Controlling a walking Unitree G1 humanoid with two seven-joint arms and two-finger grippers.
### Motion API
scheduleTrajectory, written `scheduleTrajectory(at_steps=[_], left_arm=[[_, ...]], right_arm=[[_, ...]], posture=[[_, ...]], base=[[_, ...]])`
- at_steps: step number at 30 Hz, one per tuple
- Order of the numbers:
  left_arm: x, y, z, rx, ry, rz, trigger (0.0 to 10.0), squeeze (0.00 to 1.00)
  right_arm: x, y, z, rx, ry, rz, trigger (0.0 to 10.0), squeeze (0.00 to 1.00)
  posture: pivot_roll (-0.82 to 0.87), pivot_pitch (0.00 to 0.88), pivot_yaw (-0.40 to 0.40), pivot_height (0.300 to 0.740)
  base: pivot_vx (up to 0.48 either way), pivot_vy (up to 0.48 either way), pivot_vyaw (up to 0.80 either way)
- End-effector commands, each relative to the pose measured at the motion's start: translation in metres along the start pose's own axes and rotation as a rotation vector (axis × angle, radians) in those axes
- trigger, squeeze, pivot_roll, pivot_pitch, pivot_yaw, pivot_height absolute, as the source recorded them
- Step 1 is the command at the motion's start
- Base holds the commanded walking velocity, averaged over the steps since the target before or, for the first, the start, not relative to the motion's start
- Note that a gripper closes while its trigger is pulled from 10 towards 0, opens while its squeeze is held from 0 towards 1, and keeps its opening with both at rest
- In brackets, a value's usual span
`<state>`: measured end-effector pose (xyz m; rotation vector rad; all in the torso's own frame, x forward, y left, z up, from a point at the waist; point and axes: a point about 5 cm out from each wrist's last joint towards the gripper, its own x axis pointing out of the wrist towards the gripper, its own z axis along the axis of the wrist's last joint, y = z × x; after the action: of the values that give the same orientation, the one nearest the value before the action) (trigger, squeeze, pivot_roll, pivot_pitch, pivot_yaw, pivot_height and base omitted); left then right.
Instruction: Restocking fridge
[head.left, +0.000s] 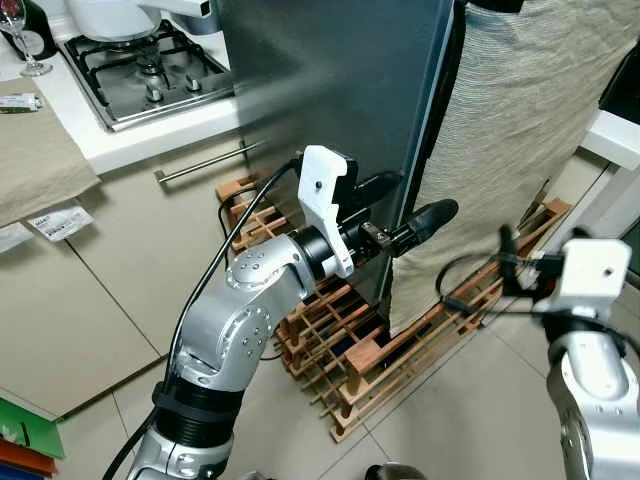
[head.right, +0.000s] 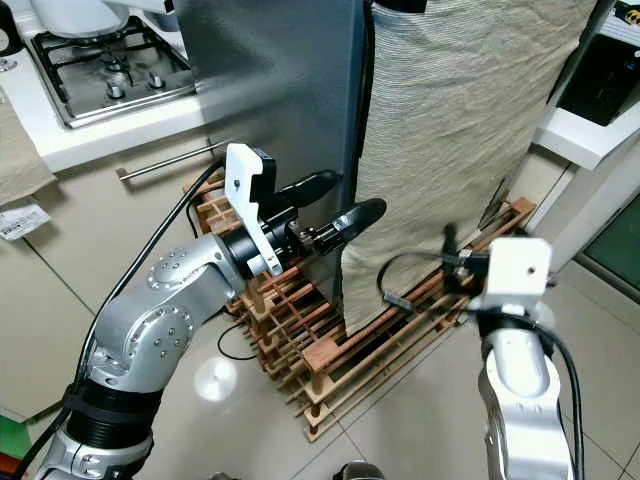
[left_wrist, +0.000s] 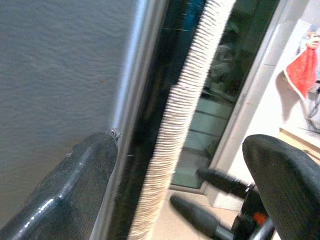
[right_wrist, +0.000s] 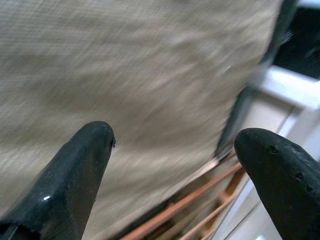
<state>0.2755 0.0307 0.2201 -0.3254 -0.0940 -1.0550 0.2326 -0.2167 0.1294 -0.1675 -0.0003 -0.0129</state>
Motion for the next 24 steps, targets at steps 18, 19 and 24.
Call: scheduleTrajectory(at_steps=[18,19,24], left_arm=[[0.025,-0.014,0.006,-0.022,0.003,-0.095,10.0,0.00],[0.030,-0.014,0.005,-0.028,0.009,-0.104,10.0,0.00],[0.044,-0.015,0.000,-0.024,0.028,-0.116,10.0,0.00]], right_arm=[[-0.011,-0.014,-0.076,-0.037,0.354,-0.010,10.0,0.54],[-0.017,-0.020,-0.097,-0.034,0.442,-0.039,10.0,0.54],[-0.034,-0.031,-0.144,-0.001,0.662,-0.090,10.0,0.54]], posture=[[-0.21,0.044,0.021,0.740],[-0.21,0.041,0.024,0.740],[-0.21,0.031,0.036,0.740]], base=[[0.000,0.000,0.00],[0.000,0.000,0.00],[0.000,0.000,0.00]])
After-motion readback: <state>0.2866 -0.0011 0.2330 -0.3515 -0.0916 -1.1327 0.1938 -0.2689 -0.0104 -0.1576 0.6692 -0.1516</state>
